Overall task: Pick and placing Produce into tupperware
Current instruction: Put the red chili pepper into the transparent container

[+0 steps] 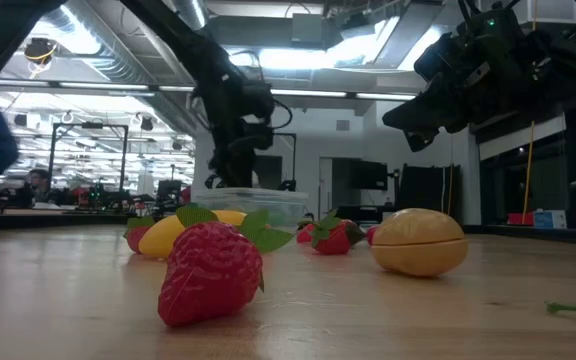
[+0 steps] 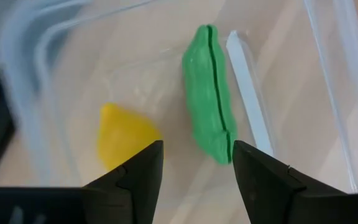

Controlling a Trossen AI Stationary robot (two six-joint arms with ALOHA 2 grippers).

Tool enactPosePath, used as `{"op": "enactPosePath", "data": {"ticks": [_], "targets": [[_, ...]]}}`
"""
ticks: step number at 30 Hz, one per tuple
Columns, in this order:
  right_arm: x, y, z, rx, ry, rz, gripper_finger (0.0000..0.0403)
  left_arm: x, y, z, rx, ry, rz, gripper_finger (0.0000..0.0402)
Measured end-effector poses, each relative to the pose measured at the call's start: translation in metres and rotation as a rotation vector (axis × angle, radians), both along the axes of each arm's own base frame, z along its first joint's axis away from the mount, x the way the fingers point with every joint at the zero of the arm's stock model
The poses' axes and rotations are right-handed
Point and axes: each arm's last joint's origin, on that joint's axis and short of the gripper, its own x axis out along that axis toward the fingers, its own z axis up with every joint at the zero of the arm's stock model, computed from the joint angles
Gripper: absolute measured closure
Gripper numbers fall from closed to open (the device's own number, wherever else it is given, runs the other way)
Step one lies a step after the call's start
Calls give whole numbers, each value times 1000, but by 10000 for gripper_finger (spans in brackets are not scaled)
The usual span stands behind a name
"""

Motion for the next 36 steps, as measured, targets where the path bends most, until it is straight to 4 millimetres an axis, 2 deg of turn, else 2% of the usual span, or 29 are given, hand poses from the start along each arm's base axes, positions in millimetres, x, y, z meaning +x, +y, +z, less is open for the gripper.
{"op": "enactPosePath", "data": {"ticks": [3,8,12,16,21,27,32,36], "targets": [[0,1,0,0,0,6,382,-4,-3,14,25,-25,1,212],[1,7,0,0,-1,35,382,-6,-15,51,109,-150,-20,212],[2,13,0,-4,-4,60,381,-15,-40,73,182,-275,-62,216],[3,14,2,-7,-24,68,382,-40,-72,80,198,-339,-82,217],[3,14,4,-16,-48,68,382,-73,-115,72,215,-489,-102,217],[3,14,4,-11,-47,67,382,-107,-163,52,217,-728,-170,217],[4,14,7,-38,-79,72,382,-128,-192,36,198,-856,-258,217],[5,14,14,0,-143,62,382,-139,-207,27,169,-940,-307,217]]}}
